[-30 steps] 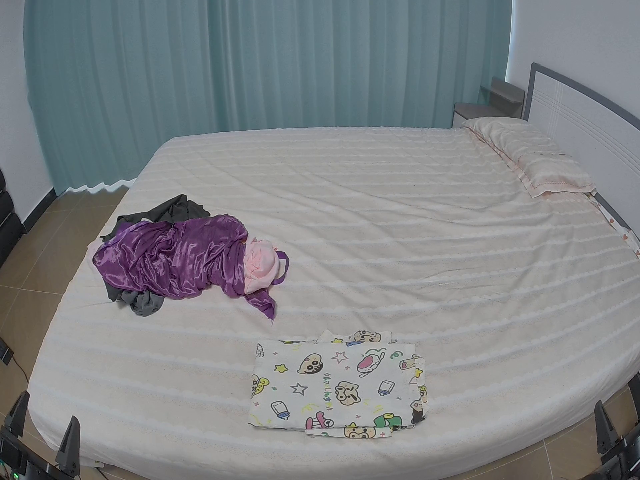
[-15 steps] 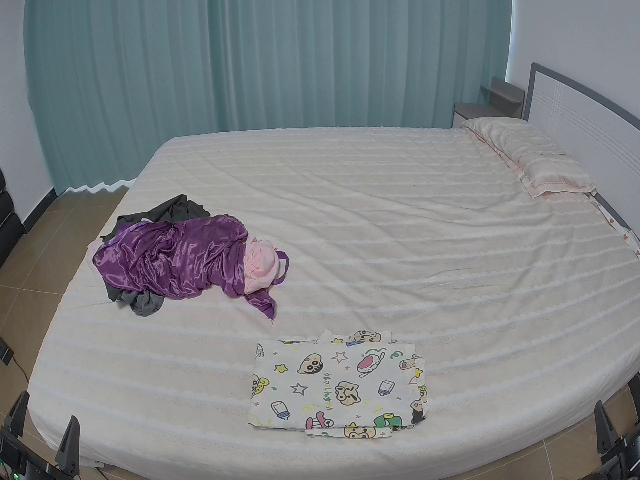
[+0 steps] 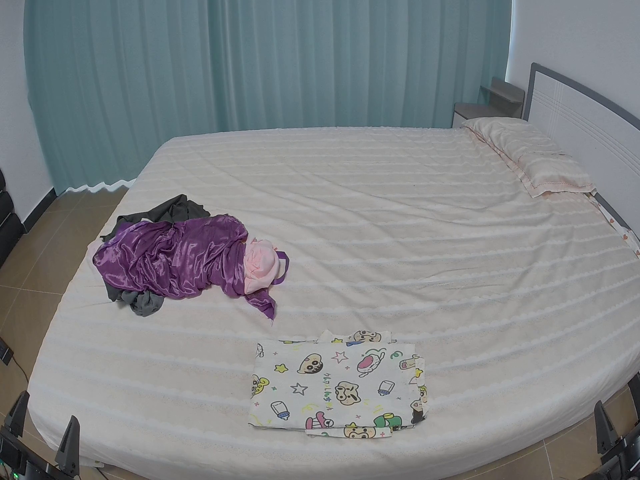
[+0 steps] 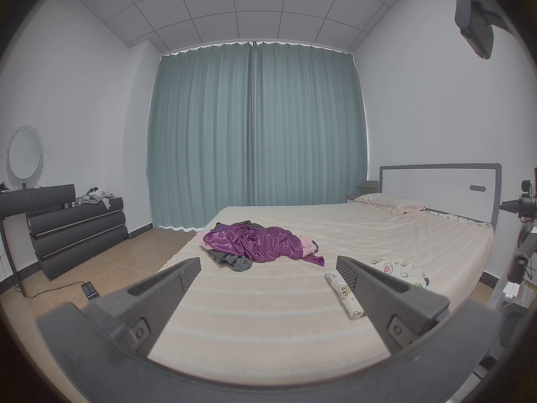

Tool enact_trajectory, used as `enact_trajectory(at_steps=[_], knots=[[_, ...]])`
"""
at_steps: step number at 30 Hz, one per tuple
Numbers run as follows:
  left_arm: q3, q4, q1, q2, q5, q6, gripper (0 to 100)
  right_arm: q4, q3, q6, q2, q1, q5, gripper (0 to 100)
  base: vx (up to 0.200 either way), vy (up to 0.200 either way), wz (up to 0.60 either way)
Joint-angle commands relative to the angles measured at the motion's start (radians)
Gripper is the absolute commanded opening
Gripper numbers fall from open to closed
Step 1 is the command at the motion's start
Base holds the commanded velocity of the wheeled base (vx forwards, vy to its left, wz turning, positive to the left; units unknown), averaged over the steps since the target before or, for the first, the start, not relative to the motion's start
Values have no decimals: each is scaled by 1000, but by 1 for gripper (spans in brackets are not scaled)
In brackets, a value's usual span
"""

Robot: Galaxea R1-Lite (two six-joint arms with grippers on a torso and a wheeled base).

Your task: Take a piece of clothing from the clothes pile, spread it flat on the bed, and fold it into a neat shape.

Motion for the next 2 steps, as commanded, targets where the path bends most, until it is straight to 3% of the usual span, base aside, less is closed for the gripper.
enact_trajectory(at_steps=[1,2], knots=[[18,-1,1,-16,0,0,100,0,18,0,-16,0,1,100,0,0,0],[18,-1,1,-16,0,0,100,0,18,0,-16,-1,1,100,0,0,0]])
